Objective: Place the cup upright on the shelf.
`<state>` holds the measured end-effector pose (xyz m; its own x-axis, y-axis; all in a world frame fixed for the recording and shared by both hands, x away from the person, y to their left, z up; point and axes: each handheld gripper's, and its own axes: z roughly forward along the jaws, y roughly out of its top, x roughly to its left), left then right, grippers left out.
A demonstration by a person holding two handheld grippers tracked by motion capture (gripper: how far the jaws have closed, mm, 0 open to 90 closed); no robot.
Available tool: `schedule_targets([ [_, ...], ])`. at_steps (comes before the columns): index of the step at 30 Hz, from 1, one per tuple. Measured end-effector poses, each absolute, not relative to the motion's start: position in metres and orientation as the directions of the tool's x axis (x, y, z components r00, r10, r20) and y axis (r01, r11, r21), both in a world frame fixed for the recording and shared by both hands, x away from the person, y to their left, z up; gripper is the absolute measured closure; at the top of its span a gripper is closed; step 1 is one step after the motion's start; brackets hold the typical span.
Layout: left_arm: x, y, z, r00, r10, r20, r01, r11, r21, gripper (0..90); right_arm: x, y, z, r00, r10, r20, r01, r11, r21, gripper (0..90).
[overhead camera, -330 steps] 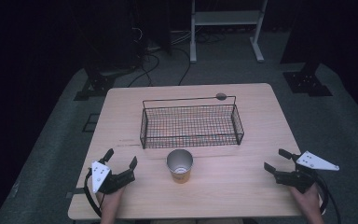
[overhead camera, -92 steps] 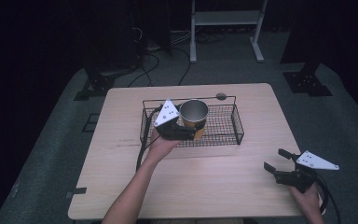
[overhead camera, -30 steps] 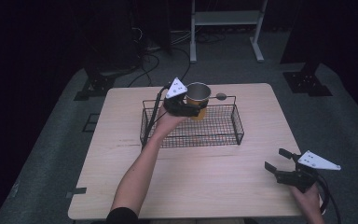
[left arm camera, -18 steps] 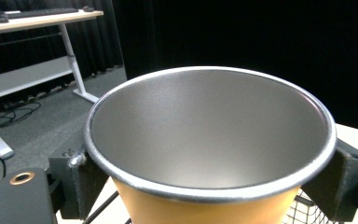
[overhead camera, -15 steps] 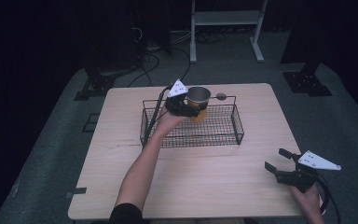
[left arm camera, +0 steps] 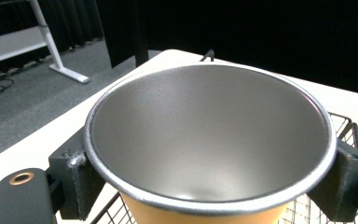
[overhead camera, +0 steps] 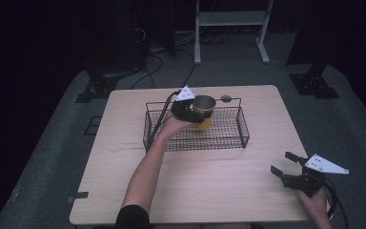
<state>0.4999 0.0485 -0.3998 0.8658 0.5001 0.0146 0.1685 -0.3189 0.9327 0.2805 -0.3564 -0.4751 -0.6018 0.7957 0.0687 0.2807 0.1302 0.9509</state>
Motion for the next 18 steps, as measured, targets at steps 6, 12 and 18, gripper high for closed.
schedule_targets([
  [6,0.502,0.048,-0.405,0.874,0.486,0.019,0.175,-0.352,0.92,12.4,0.281,-0.357,-0.475,-0.602,0.796,0.069,0.28,0.13,0.951,13.4],
  [12,0.503,0.046,-0.409,0.881,0.473,0.011,0.192,-0.377,0.906,12.4,0.28,-0.356,-0.475,-0.602,0.796,0.066,0.28,0.132,0.951,13.3],
  [18,0.505,0.045,-0.413,0.886,0.464,0.003,0.199,-0.385,0.901,11.9,0.281,-0.356,-0.475,-0.602,0.796,0.065,0.279,0.133,0.951,13.3],
])
